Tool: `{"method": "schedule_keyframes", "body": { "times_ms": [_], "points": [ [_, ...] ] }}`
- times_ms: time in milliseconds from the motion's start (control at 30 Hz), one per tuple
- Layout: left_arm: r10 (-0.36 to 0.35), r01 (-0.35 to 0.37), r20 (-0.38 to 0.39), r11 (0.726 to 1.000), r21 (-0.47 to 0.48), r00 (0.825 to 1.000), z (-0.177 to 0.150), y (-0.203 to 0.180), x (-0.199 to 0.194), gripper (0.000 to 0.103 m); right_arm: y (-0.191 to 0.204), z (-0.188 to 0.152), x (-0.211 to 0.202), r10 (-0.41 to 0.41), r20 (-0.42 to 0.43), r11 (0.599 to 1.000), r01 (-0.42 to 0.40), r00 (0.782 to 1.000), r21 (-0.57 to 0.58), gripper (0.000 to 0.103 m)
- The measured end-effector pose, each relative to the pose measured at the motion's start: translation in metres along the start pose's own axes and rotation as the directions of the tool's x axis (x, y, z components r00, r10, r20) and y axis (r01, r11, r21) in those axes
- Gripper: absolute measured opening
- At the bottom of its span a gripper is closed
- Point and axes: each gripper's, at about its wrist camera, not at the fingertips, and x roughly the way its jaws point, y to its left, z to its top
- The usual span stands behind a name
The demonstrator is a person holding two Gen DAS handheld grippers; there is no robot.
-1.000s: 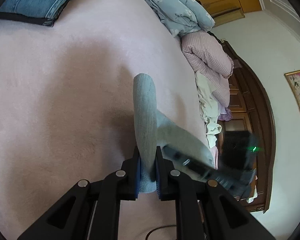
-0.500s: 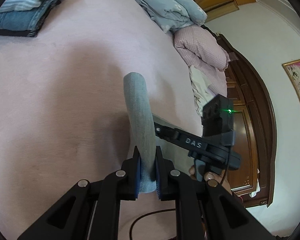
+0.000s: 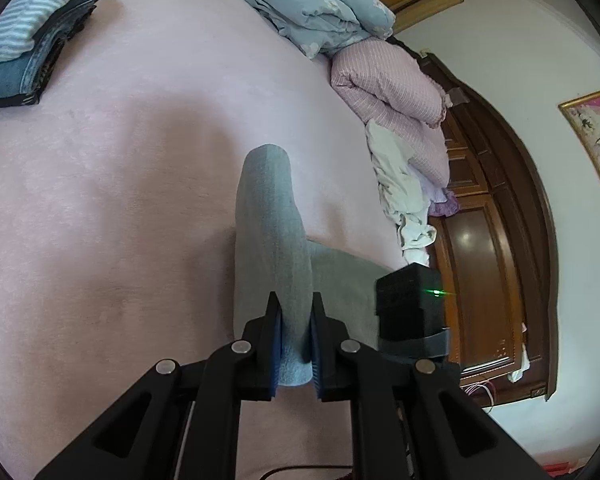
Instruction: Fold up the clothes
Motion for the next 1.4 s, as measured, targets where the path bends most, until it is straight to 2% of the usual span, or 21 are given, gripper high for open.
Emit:
{"method": "schedule_keyframes", "body": {
  "times_ms": [133, 333, 467, 700, 867, 933, 1100, 1233, 1400],
  "points": [
    [0.006, -0.006, -0.008, 1.0, 0.012, 1.0, -0.001, -0.005, 0.001, 0.009, 0.005, 0.005, 0.002, -0.017, -0.001, 1.0, 0.017, 1.0, -0.021, 0.01],
    [0.021, -0.021, -0.01, 1.0, 0.011, 1.0, 0.001, -0.01, 0.002, 0.009, -0.004, 0.027, -0.026, -0.008, 0.106, 0.999, 0.005, 0.994, 0.031, 0.011],
    [0.031, -0.031, -0.011, 0.999, 0.007, 0.999, 0.001, -0.014, 0.003, 0.009, 0.001, 0.053, -0.018, 0.019, 0.085, 0.999, -0.023, 0.996, 0.041, 0.011],
    [0.052, -0.051, -0.031, 0.998, 0.031, 0.998, 0.0, -0.029, 0.016, 0.009, 0.015, 0.074, 0.013, 0.005, 0.006, 1.0, -0.004, 1.0, -0.002, 0.011],
    [0.067, -0.064, -0.047, 0.997, 0.051, 0.997, -0.001, -0.04, 0.026, 0.009, -0.001, 0.057, -0.016, 0.032, 0.06, 0.999, -0.033, 0.998, 0.019, 0.012],
    [0.073, -0.07, -0.054, 0.996, 0.059, 0.996, -0.001, -0.045, 0.03, 0.009, -0.012, 0.04, -0.025, 0.054, 0.082, 0.996, -0.06, 0.995, 0.07, 0.018],
    [0.085, -0.08, -0.075, 0.994, 0.073, 0.993, -0.004, -0.05, 0.039, 0.009, -0.038, 0.0, -0.023, 0.138, 0.062, 0.975, -0.146, 0.989, 0.169, 0.022],
    [0.091, -0.086, -0.076, 0.994, 0.074, 0.993, -0.004, -0.054, 0.041, 0.009, -0.041, -0.003, -0.01, 0.202, 0.055, 0.957, -0.209, 0.978, 0.201, 0.022],
    [0.101, -0.097, -0.066, 0.994, 0.054, 0.993, -0.002, -0.053, 0.037, 0.009, -0.038, 0.0, -0.006, 0.227, 0.049, 0.947, -0.232, 0.973, 0.223, 0.021]
  ]
}}
